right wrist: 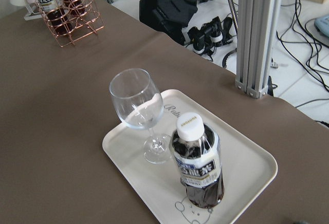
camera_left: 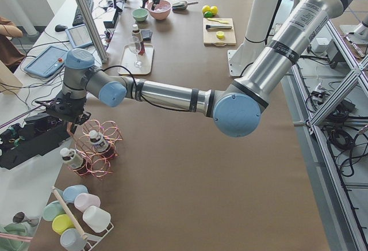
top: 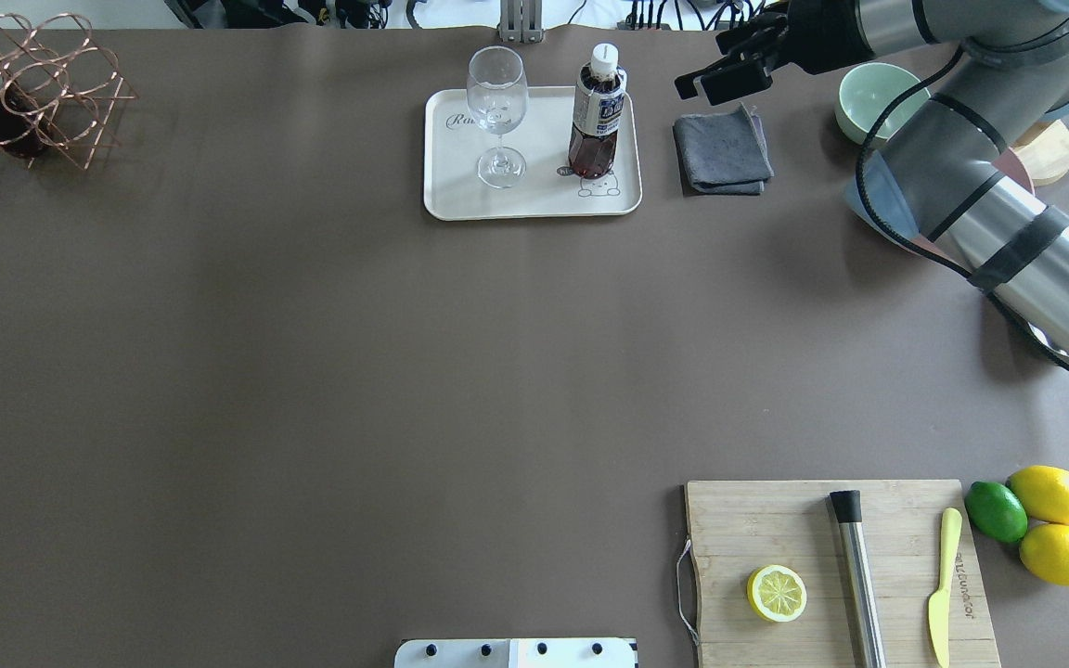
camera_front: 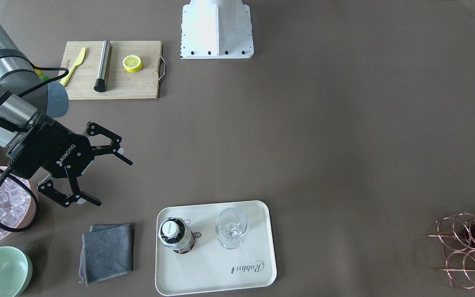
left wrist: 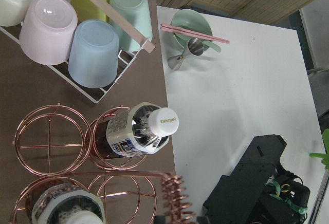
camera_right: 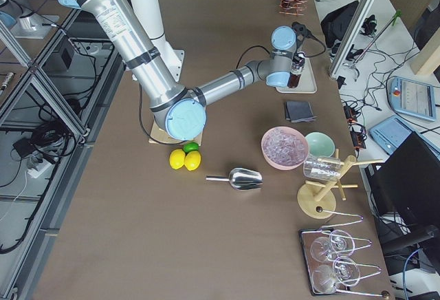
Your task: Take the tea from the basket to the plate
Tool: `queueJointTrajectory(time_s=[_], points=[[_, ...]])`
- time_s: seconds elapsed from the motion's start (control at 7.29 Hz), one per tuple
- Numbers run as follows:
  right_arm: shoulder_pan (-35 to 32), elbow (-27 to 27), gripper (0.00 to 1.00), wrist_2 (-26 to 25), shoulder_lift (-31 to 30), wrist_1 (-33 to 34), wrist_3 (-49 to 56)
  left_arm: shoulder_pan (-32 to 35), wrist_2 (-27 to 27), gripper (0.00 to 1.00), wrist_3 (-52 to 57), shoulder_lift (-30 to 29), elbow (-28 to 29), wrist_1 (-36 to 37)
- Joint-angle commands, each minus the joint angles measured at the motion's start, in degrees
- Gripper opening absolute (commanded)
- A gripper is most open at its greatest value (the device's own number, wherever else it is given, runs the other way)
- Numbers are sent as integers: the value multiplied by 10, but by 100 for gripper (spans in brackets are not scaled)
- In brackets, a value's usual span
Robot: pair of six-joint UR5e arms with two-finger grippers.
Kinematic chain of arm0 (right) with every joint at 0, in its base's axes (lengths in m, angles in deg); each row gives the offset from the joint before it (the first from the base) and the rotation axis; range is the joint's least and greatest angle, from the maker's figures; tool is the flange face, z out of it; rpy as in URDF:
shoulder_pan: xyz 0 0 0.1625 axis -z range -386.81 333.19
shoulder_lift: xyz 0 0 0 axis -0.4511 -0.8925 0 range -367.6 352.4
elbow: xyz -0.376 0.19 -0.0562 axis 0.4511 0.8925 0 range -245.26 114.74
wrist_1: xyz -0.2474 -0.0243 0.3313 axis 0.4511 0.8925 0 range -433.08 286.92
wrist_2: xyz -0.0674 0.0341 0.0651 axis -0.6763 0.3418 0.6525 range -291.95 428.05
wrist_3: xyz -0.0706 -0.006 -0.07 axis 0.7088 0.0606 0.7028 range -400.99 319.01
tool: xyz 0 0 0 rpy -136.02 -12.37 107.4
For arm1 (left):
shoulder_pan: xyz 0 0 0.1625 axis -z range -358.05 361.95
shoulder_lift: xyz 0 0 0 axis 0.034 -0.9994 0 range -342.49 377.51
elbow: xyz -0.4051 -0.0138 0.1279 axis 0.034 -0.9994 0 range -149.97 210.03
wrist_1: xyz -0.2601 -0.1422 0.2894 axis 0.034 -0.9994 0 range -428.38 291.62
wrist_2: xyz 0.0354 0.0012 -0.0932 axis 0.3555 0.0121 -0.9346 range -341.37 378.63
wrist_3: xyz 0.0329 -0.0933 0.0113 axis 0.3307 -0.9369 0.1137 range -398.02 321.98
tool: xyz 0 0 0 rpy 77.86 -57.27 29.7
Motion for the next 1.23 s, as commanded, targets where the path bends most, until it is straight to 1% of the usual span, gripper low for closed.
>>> queueJointTrajectory(time_s=[0.0, 0.14, 0.27, 0.41, 0.55, 0.69, 0.82, 0.96, 1.1], points=[[-20, -54, 100, 46, -119, 89, -1, -1, 14, 97, -1, 3, -4, -1], [-23, -117, 100, 47, -165, 193, -1, 2, 10, 97, -2, 4, -8, -1], [-30, -187, 100, 47, -197, 331, -1, 5, 8, 97, 3, 16, -26, -1], [-48, -246, 100, 46, -233, 447, 1, 6, 3, 97, 11, 40, -61, -1], [-67, -291, 100, 45, -284, 516, 10, 12, -47, 97, 42, 64, -86, 0], [-89, -299, 100, 43, -324, 560, 15, 38, -123, 94, 78, 74, -100, 6], [-108, -298, 100, 40, -349, 596, 27, 50, -206, 88, 148, 97, -105, 6], [-135, -296, 100, 39, -389, 602, 107, 54, -252, 89, 276, 153, -133, 5], [-164, -288, 100, 31, -423, 603, 171, 54, -254, 89, 333, 194, -175, 7]])
